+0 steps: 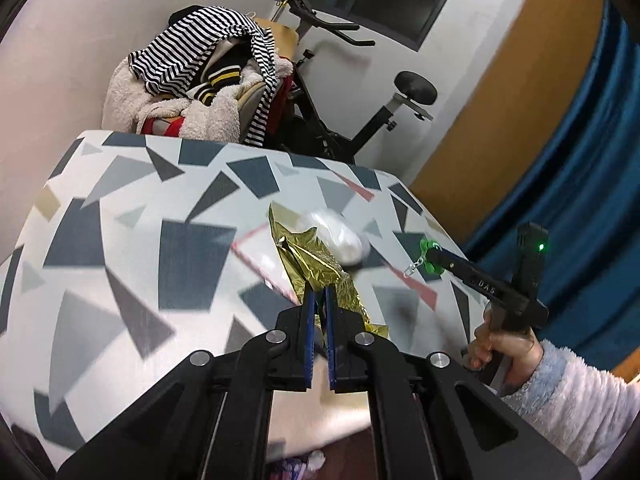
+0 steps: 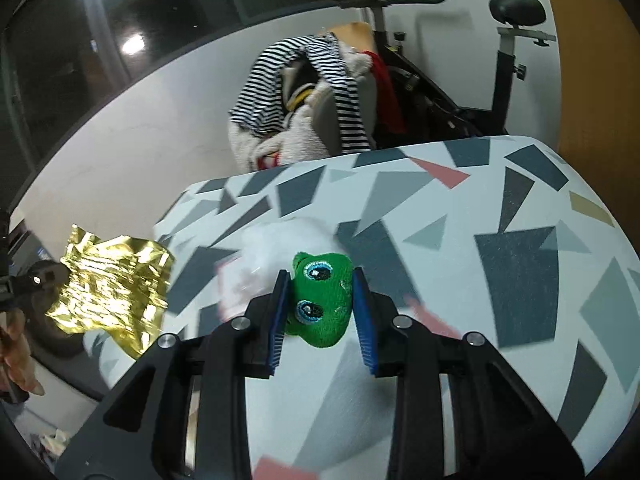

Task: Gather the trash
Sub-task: 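Carry the gold foil into the bin and open the left tool while the right carries the frog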

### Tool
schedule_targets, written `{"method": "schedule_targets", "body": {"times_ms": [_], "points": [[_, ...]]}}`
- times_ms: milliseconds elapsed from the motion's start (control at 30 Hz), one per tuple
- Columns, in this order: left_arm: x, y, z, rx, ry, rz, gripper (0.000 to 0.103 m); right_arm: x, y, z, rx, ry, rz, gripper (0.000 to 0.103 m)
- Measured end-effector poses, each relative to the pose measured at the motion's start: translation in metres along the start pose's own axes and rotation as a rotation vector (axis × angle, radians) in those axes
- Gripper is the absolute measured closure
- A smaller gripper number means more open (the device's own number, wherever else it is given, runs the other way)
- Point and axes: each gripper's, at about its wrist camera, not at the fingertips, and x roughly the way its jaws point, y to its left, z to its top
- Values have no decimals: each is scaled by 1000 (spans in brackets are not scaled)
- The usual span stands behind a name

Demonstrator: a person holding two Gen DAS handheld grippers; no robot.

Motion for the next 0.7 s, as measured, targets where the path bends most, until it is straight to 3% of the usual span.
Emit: {"method": "schedule_targets", "body": {"times_ms": [433, 700], "points": [[-30, -27, -118, 61, 116, -90, 98, -68, 51, -64, -43, -22, 87, 70], [-31, -36, -164, 124, 193, -100, 98, -91, 63, -94, -48, -30, 103, 70]]}}
